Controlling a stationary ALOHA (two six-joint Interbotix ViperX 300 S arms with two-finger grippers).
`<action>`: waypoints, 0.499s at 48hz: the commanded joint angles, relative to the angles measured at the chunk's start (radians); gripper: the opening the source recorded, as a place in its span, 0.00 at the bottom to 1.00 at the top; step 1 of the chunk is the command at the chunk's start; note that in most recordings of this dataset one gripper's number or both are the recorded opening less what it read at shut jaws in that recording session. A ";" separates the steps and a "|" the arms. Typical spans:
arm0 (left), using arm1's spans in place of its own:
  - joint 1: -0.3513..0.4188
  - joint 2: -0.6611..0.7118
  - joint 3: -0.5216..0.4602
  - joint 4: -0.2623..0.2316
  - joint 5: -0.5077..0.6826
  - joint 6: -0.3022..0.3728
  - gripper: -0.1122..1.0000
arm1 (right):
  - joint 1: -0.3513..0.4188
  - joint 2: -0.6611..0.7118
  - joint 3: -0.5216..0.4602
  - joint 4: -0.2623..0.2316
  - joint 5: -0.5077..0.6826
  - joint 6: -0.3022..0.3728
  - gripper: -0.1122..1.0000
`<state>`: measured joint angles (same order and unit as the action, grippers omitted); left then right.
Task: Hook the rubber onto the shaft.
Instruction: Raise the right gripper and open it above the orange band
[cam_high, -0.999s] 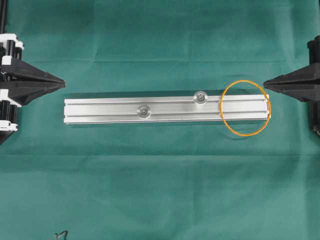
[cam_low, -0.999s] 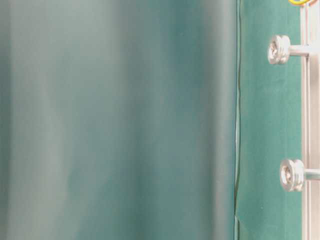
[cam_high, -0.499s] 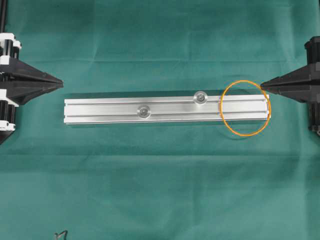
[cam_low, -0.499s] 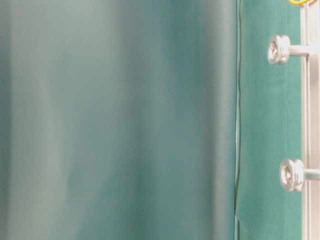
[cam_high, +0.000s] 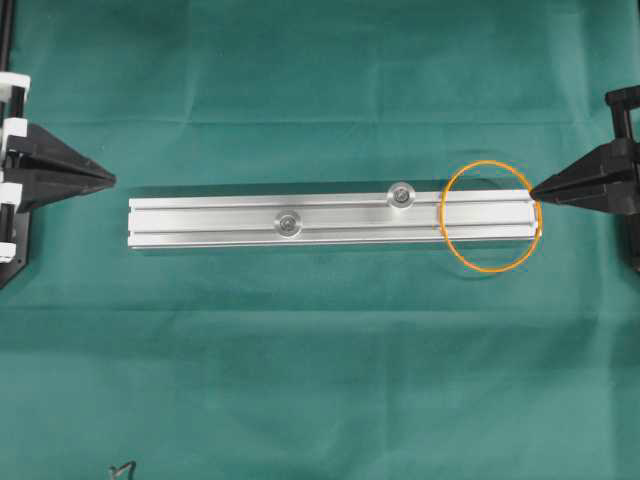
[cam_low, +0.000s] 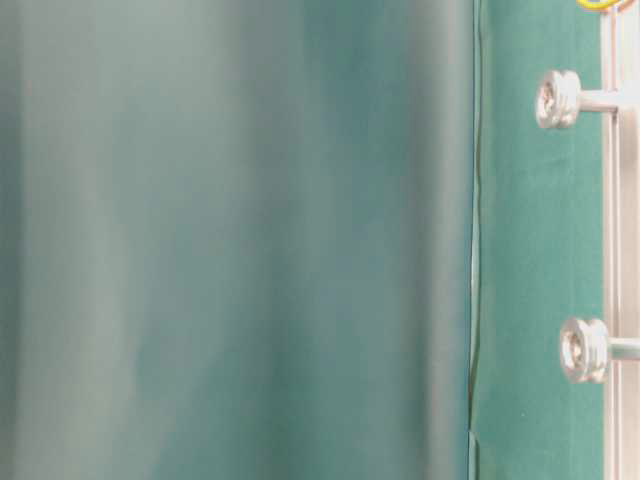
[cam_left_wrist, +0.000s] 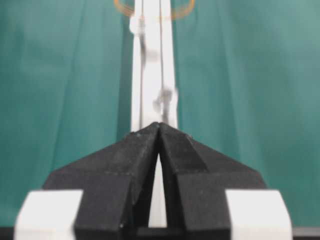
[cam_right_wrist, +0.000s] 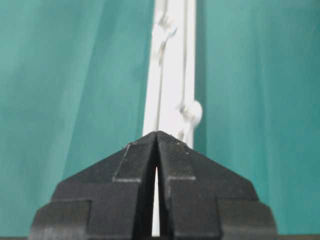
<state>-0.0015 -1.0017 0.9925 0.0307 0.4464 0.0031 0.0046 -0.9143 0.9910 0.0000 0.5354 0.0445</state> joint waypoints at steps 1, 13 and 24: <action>0.002 0.014 -0.052 0.002 0.095 -0.003 0.12 | 0.002 0.015 -0.040 0.005 0.098 0.011 0.13; 0.002 0.015 -0.071 0.002 0.156 -0.003 0.12 | 0.002 0.026 -0.066 0.003 0.210 0.014 0.13; 0.002 0.015 -0.072 0.002 0.156 -0.003 0.12 | 0.002 0.026 -0.069 0.003 0.215 0.015 0.13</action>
<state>-0.0015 -0.9940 0.9495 0.0307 0.6075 -0.0015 0.0046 -0.8928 0.9511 0.0015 0.7501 0.0568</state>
